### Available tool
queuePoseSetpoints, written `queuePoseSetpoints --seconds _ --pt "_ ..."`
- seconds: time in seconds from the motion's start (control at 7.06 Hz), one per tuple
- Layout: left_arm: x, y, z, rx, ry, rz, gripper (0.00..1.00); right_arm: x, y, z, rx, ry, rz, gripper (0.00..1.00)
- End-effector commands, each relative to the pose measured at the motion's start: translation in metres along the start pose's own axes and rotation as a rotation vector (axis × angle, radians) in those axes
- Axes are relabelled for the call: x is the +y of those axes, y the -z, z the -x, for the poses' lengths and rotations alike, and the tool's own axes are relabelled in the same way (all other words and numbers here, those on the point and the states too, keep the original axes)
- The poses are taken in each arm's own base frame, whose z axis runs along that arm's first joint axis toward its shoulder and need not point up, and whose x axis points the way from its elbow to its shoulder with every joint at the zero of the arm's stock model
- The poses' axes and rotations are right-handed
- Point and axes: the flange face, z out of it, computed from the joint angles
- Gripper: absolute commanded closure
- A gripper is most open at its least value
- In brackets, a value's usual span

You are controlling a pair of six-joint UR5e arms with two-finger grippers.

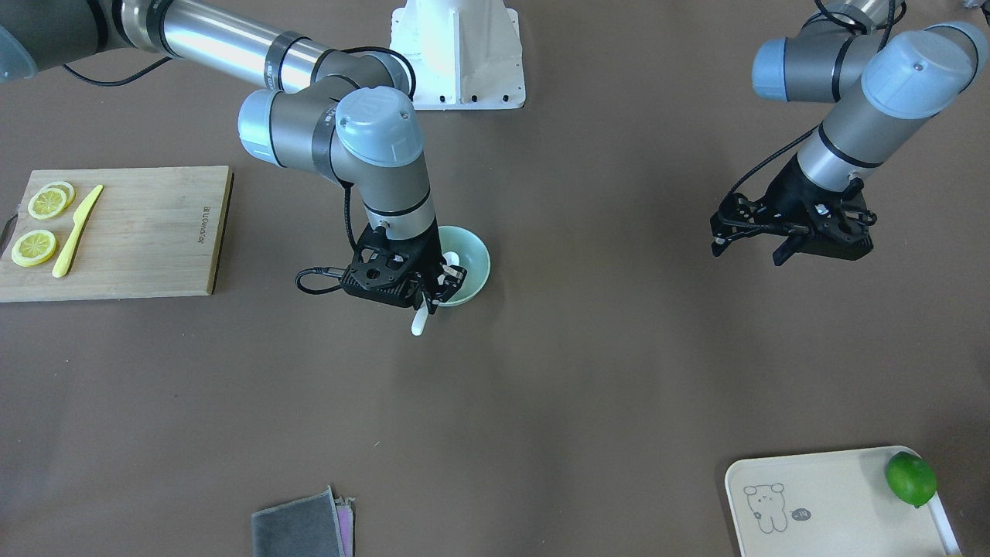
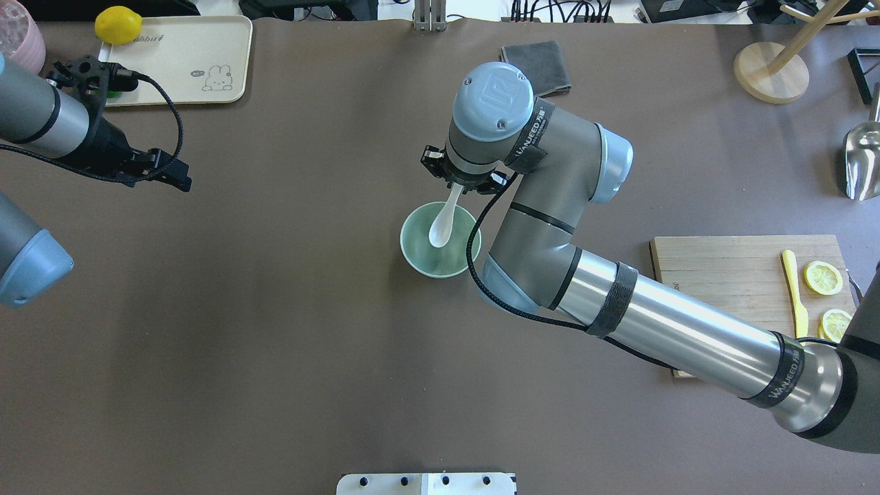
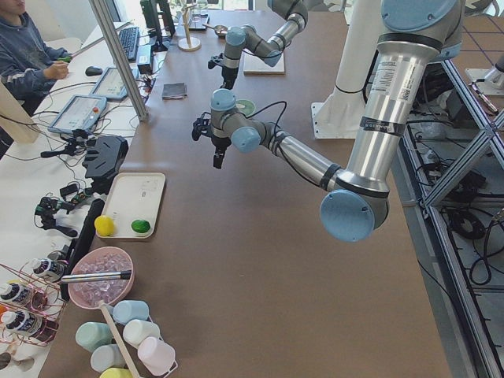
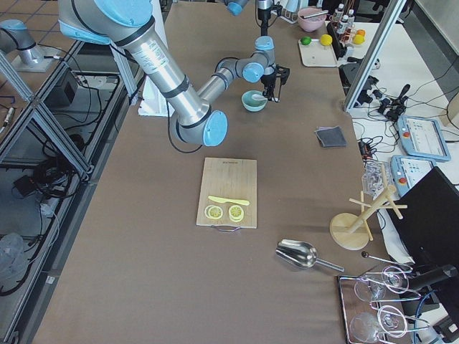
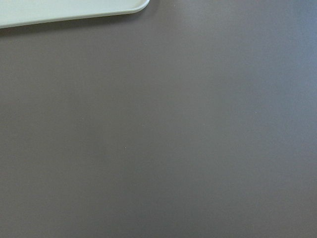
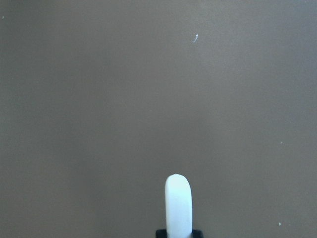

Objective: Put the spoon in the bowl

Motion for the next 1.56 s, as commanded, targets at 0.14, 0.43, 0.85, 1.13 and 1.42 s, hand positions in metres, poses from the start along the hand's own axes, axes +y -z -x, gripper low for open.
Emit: queuePoseSetpoints --seconds 0.14,0.43,0.85,1.13,1.42 --pt "-0.001 0.003 0.002 0.006 0.005 0.004 0.03 0.010 0.016 0.003 -0.026 0.020 -0.017 0.00" --pt "-0.009 0.016 0.037 -0.036 -0.008 -0.009 0.03 -0.046 0.053 -0.075 -0.003 0.088 0.037 0.00" --pt "-0.013 0.093 0.192 -0.211 -0.106 0.059 0.03 -0.111 0.101 -0.286 0.082 0.330 0.106 0.00" --pt "0.031 0.132 0.289 -0.182 -0.097 0.094 0.03 -0.146 0.126 -0.421 0.139 0.437 0.133 0.00" --pt "0.099 0.138 0.340 -0.192 -0.097 0.127 0.03 -0.167 0.162 -0.534 0.140 0.519 0.158 0.00"
